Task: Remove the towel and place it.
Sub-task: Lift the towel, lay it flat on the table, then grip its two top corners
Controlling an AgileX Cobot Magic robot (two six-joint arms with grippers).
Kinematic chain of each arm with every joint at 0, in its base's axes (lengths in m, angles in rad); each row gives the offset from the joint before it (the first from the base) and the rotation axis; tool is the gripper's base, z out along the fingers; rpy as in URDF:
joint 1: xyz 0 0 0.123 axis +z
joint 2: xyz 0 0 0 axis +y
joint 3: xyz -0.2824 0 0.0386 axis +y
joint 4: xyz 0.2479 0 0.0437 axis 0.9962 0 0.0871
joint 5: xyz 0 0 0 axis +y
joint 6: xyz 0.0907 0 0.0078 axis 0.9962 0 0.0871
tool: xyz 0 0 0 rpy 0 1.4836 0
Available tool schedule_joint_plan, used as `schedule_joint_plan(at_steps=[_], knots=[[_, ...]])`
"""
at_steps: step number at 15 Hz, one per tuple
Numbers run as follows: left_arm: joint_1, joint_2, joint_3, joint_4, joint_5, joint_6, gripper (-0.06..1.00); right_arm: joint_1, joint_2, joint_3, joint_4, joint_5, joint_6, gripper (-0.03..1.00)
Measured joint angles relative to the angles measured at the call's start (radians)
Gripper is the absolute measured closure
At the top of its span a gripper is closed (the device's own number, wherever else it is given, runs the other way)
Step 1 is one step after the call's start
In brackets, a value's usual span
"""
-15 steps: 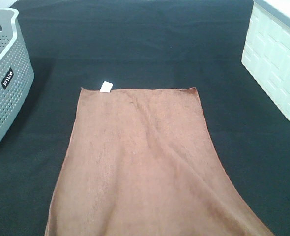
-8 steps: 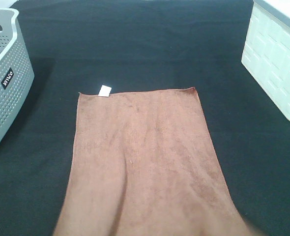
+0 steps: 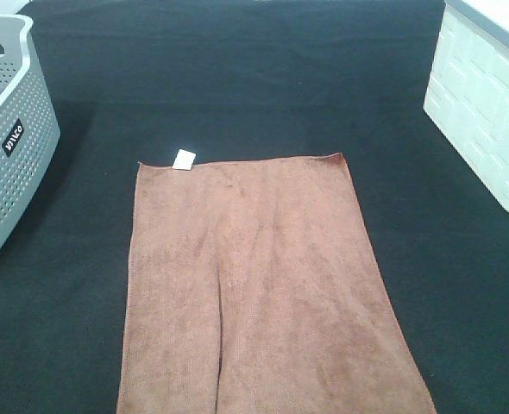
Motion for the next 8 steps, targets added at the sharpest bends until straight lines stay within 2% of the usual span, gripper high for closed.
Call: schedule_joint_plan(at_steps=[2,5,6,8], knots=[[-0.001,0.000,-0.029,0.002,0.082,-0.035,-0.05,0.000,0.000,-0.001,-0.010,-0.058,0.089,0.30],[-0.001,0.000,-0.154,0.002,0.246,-0.042,-0.03,0.000,0.000,-0.036,-0.074,-0.257,0.212,0.30],[-0.001,0.000,-0.206,0.001,0.321,-0.042,-0.03,0.000,0.000,-0.049,-0.101,-0.323,0.247,0.30],[-0.001,0.001,-0.312,-0.002,0.549,-0.009,-0.03,0.000,0.000,-0.064,-0.159,-0.462,0.336,0.30]])
